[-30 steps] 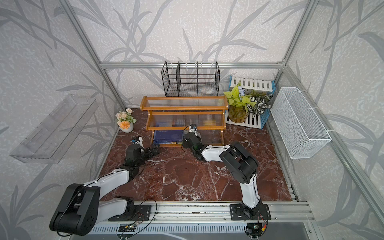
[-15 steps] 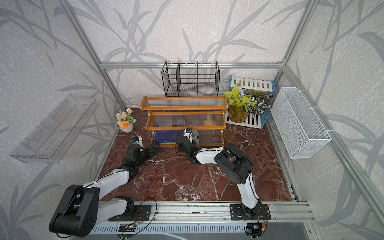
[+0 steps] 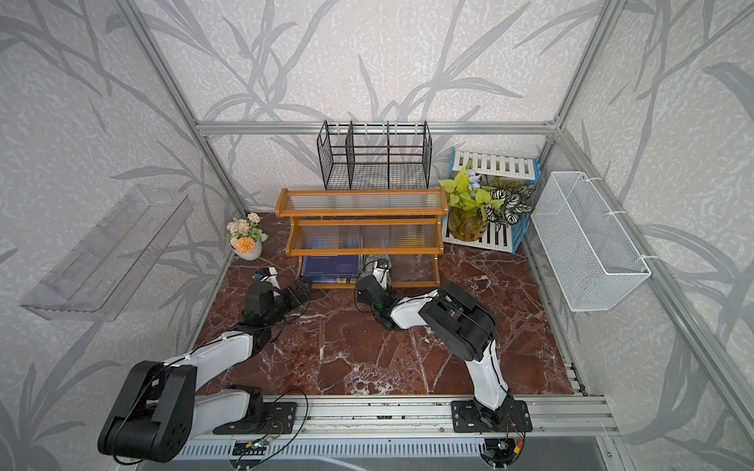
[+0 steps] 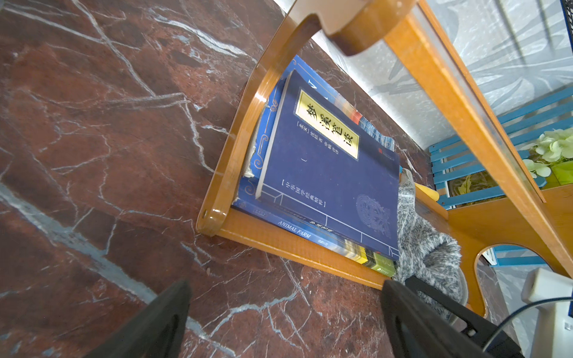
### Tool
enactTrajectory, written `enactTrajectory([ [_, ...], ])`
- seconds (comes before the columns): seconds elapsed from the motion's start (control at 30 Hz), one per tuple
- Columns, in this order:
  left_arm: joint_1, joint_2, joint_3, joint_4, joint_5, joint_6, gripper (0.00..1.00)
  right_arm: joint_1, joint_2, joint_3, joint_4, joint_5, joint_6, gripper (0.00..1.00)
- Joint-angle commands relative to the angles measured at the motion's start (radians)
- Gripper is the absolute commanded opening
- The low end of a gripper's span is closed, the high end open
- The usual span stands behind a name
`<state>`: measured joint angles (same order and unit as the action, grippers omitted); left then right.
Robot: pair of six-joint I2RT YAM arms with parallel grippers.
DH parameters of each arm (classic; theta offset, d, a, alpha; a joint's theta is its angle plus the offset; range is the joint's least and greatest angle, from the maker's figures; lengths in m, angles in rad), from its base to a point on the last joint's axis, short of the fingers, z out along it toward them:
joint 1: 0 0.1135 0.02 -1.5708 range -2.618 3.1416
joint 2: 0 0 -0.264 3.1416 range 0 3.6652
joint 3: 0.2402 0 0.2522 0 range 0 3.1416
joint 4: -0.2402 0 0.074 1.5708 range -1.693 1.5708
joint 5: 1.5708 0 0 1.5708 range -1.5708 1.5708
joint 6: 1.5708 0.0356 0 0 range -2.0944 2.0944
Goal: Wipe the bookshelf clean with a cloth
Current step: Wipe the dust from the shelf.
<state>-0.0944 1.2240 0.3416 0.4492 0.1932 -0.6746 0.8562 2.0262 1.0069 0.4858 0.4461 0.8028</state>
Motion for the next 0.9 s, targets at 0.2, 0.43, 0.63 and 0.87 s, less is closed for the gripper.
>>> enactTrajectory([
  [0.2,0.04,0.007,0.003,0.027,0.034,-0.026,1.0,-0.02,0.032,-0.044,-0.093,0.015,-0.066,0.0],
  [0.43,0.061,0.017,-0.004,0.034,0.035,-0.034,1.0,-0.059,-0.011,-0.1,-0.055,0.034,-0.042,0.0],
  [0.63,0.069,0.025,-0.009,0.043,0.041,-0.036,1.0,-0.114,-0.062,-0.171,-0.005,0.048,0.017,0.0],
  [0.87,0.073,0.039,-0.016,0.058,0.054,-0.039,1.0,-0.196,-0.139,-0.27,0.061,0.041,0.054,0.0],
])
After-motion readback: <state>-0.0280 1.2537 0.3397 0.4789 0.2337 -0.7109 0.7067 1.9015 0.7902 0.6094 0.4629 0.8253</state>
